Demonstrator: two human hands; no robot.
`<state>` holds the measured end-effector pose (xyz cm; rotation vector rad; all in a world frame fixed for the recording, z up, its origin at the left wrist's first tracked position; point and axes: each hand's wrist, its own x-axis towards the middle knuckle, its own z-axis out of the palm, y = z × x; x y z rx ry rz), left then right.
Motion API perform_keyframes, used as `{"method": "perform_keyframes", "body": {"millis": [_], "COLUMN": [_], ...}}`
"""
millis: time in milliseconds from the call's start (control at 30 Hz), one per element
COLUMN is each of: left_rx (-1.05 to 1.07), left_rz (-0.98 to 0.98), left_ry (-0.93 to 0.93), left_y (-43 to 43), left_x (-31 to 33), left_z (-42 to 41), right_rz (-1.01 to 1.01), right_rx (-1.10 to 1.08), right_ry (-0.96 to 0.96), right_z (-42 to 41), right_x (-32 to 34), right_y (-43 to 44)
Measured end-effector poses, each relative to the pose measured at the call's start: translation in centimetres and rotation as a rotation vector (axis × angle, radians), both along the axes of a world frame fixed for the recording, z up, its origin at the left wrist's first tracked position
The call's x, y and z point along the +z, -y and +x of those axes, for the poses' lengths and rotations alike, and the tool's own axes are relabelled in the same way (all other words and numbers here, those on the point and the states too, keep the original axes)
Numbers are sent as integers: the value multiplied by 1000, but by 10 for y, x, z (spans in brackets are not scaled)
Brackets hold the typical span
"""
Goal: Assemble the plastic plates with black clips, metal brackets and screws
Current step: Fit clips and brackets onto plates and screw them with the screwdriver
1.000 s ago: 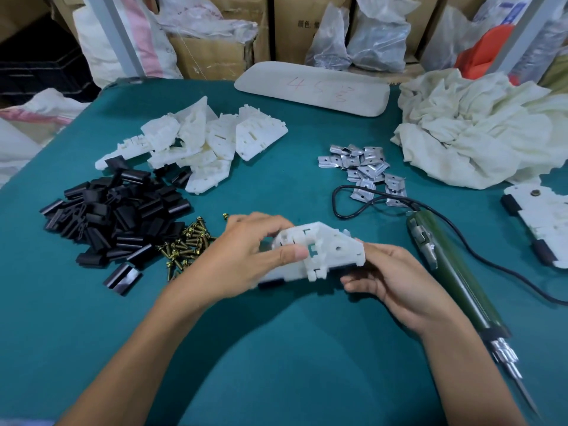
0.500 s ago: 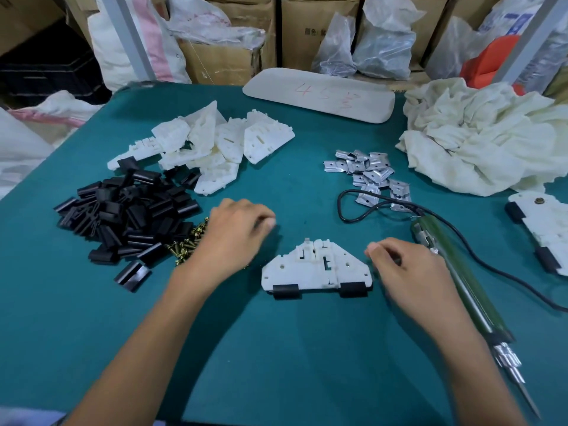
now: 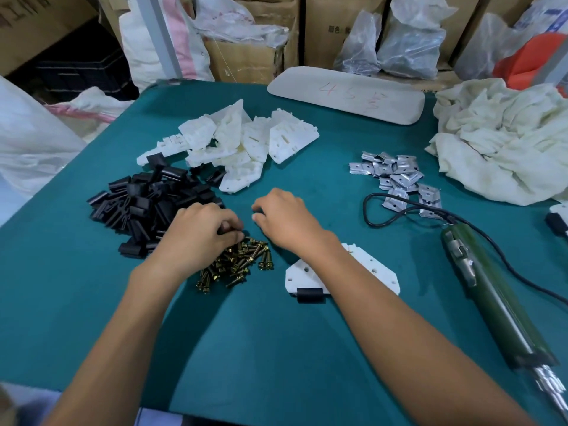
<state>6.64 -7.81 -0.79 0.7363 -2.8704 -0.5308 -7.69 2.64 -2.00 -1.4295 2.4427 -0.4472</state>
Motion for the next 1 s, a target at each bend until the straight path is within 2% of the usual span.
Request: {"method": "perform_keyframes", "body": {"millis": [167, 300, 467, 533, 700, 833, 1000], "left_rx": [63, 51, 32, 21, 9, -20, -36], "left_rz": [52, 41, 63, 76, 30, 20, 13], "left_ry": [-107, -24, 8, 22, -34, 53, 47], "left_y": [2, 3, 5, 6, 4, -3, 2], "left_x": [-3, -4, -4, -1, 0, -5, -3], "left_z": [6, 9, 5, 5, 8, 3, 2], "right_rz": [-105, -217, -538, -592, -654, -612, -514], "right_rx": [-45, -135, -251, -295, -370, -376, -372], "right_ry": [40, 160, 365, 404, 481, 547, 351], "right_z": [-6, -14, -20, -26, -30, -25, -23], "right_x": [-3, 10, 22, 17, -3, -16, -15], "right_y": [-13, -46, -110, -142, -201, -209, -210]}}
